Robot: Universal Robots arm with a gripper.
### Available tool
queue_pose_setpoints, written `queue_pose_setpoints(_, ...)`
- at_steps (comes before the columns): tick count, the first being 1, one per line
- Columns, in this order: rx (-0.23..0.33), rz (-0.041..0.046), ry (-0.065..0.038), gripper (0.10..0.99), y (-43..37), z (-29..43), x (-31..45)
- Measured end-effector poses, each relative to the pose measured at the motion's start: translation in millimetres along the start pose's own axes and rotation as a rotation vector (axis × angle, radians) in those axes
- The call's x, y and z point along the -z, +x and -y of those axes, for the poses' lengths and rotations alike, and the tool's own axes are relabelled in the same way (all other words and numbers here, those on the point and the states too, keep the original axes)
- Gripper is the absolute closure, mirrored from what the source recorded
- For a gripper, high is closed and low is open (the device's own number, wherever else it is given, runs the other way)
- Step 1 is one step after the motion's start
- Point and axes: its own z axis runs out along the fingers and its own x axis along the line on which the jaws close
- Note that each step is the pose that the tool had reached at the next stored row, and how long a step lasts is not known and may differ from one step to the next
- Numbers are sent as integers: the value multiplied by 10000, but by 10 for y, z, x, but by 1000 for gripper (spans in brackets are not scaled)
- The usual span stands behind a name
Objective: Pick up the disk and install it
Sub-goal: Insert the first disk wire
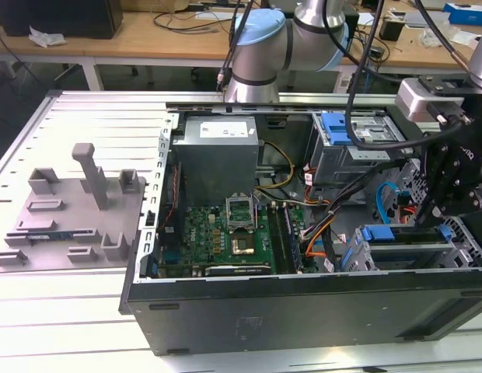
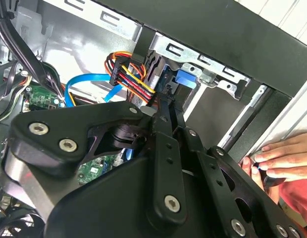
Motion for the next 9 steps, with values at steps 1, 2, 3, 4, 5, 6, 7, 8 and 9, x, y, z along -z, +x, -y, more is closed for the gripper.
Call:
queue_pose_setpoints(1,0,-1,0,918,0,0,-8)
queue_pose_setpoints(2,0,-1,0,918,0,-1,-15)
queue_pose_setpoints(3,0,-1,0,918,-1,-1,-20)
queue_pose_setpoints(4,0,-2,0,918,-2,-1,-29)
queue_pose_setpoints(5,0,-2,0,918,-2,-1,-36)
queue_pose_setpoints(6,0,-2,0,918,-2,-2,-43)
queue_pose_setpoints(7,0,-1,0,918,-3,-2,-48)
queue_pose_setpoints(8,0,1,0,918,-3,-2,-52)
queue_pose_setpoints(9,0,2,0,918,-3,-1,-53)
